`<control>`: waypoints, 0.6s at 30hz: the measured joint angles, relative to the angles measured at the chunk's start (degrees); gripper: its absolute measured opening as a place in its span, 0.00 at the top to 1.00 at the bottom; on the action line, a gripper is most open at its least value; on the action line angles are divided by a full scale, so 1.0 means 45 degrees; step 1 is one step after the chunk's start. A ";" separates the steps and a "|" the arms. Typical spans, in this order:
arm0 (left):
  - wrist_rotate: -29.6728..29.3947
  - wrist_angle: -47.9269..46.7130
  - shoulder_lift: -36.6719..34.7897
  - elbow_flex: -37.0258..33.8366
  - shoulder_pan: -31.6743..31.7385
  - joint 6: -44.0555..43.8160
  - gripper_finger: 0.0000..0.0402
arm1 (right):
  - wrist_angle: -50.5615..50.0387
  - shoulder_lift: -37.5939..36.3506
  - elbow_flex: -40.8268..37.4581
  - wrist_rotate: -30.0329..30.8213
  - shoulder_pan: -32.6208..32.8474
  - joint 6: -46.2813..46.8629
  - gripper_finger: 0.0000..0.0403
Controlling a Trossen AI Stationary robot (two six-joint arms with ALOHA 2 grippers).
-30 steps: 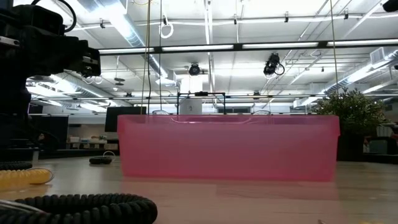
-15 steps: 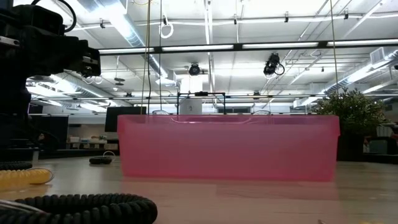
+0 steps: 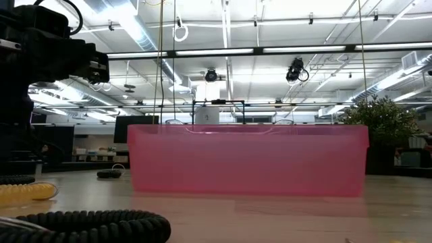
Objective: Sort spring keychains
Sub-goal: Put the middle right orange spring keychain into the pink bin
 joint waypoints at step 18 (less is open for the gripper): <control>0.0000 0.0006 0.0000 0.0000 0.0004 0.0000 0.83 | -0.4733 0.1809 0.2805 0.1642 -0.0005 -0.0313 0.59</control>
